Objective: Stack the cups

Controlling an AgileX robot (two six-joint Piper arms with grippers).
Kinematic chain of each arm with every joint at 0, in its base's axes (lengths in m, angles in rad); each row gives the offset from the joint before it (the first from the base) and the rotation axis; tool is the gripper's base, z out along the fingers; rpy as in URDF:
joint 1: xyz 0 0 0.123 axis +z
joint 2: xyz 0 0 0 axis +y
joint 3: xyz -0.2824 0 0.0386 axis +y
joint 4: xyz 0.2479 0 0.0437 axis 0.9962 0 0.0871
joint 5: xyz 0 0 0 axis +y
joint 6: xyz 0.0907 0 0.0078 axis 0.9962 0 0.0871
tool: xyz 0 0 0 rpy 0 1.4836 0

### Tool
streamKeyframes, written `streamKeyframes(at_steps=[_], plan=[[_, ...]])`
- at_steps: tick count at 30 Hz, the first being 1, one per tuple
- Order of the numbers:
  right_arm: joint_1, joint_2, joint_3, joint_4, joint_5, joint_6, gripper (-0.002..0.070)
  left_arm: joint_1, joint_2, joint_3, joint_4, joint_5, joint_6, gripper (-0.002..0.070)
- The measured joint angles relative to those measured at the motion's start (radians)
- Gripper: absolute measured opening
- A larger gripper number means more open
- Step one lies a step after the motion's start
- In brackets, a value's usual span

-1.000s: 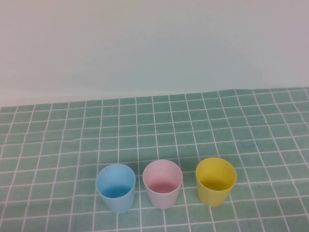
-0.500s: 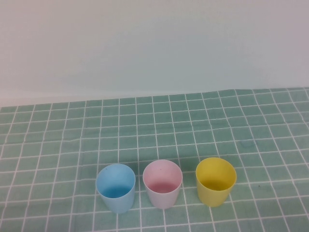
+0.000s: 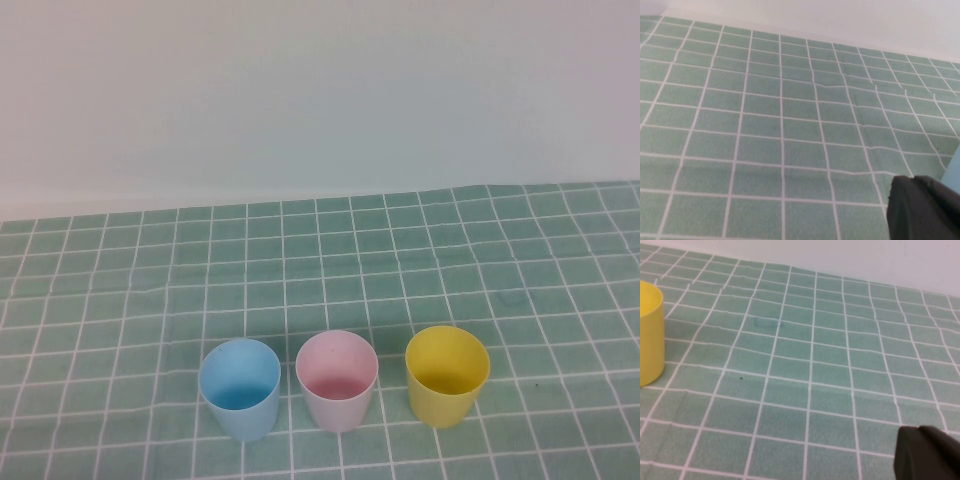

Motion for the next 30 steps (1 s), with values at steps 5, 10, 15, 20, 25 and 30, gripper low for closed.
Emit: streamKeyframes(at_steps=[5, 10, 15, 20, 25, 30], plan=[[0.000, 0.000, 0.000, 0.000, 0.000, 0.000, -0.0001, 0.000, 0.000, 0.000, 0.012, 0.000, 0.000, -0.0004], [0.000, 0.000, 0.000, 0.000, 0.000, 0.000, -0.0001, 0.000, 0.000, 0.000, 0.064, 0.000, 0.008, -0.0004], [0.000, 0.000, 0.000, 0.000, 0.000, 0.000, -0.0001, 0.000, 0.000, 0.000, 0.057, 0.000, 0.011, -0.0004], [0.000, 0.000, 0.000, 0.000, 0.000, 0.000, -0.0001, 0.000, 0.000, 0.000, 0.057, 0.000, 0.011, -0.0004], [0.000, 0.000, 0.000, 0.000, 0.000, 0.000, -0.0001, 0.000, 0.000, 0.000, 0.057, -0.001, 0.013, -0.0004], [0.000, 0.000, 0.000, 0.000, 0.000, 0.000, -0.0001, 0.000, 0.000, 0.000, 0.057, -0.001, 0.013, -0.0004]])
